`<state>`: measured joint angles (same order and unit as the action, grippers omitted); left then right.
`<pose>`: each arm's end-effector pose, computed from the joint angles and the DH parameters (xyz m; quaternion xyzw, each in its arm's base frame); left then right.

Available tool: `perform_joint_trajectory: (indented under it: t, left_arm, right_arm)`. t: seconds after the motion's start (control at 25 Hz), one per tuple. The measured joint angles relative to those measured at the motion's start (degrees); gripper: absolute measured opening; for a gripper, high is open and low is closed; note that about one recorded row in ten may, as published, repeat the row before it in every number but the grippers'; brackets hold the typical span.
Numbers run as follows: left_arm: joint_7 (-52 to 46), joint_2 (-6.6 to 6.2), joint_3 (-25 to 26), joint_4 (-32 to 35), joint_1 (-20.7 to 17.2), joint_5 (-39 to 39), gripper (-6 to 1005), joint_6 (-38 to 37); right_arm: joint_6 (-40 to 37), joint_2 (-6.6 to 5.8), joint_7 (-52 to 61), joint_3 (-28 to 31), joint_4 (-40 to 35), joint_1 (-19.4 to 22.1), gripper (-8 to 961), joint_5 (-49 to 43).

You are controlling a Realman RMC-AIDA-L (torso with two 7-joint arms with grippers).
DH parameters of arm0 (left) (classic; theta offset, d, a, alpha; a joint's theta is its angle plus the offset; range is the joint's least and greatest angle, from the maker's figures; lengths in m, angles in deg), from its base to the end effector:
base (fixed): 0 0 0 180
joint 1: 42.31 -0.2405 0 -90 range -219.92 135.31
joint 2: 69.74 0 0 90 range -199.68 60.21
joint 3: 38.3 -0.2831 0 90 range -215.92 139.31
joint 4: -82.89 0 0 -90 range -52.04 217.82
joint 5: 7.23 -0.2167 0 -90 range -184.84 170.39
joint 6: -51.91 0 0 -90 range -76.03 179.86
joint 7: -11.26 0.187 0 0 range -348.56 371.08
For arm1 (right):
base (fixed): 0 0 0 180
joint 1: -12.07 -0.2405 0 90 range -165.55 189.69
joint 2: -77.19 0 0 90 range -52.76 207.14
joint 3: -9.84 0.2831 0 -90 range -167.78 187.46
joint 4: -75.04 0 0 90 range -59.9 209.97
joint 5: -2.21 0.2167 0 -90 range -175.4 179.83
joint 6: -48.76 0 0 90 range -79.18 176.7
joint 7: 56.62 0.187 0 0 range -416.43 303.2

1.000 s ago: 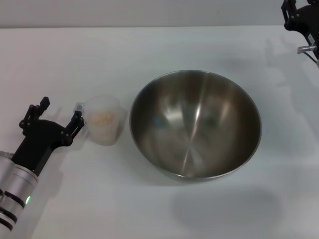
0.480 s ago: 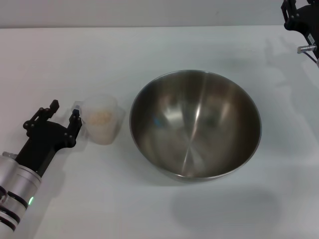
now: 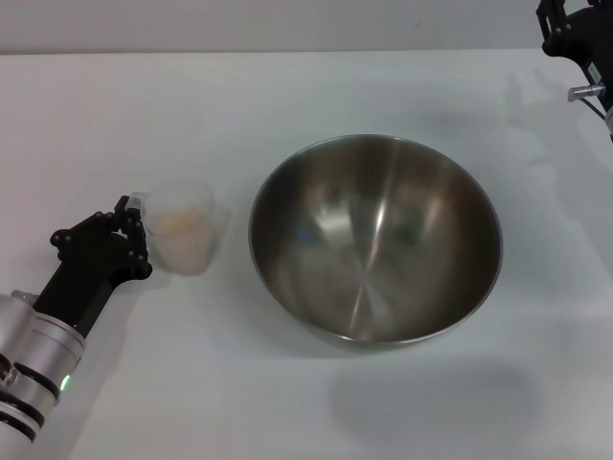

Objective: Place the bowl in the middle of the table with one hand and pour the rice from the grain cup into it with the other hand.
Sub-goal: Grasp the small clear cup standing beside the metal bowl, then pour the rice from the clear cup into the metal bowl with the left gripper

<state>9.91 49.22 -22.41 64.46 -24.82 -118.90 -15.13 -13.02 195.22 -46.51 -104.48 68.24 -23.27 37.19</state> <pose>-0.3428 0.3130 -0.1094 -0.7662 -0.2483 -0.2717 0.5268 0.3044 0.4537 -0.0133 -0.6980 0.2008 0.3164 0.6102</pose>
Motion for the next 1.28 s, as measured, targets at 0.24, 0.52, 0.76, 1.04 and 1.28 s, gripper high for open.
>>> perform_joint_trajectory:
  t: [0.24, 0.52, 0.76, 1.04, 1.28]
  left_arm:
    - [-0.01, 0.07, 0.06, -0.05, 0.06, 0.34, 94, 0.0]
    - [0.0, 0.14, 0.84, -0.1, 0.24, 0.4, 21, -0.46]
    - [13.06, 0.17, 3.7, -0.24, 2.04, 0.19, 21, -6.31]
    - [32.51, 0.23, 3.13, -0.55, 5.31, -4.73, 21, -14.52]
    - [47.1, 0.23, 3.14, -0.85, 8.33, -12.32, 21, -17.31]
  right_arm:
    - [0.0, 0.09, 0.0, -0.09, -0.12, 0.01, 401, 0.01]
    - [0.0, 0.09, 0.0, -0.1, -0.14, 0.18, 403, 0.01]
    - [-0.08, 0.18, 0.0, -0.09, -0.07, 0.36, 404, 0.01]
    - [-0.25, 0.18, 0.0, -0.09, -0.13, 0.28, 405, 0.01]
    - [-0.17, 0.18, 0.0, -0.09, -0.15, 0.18, 406, -0.01]
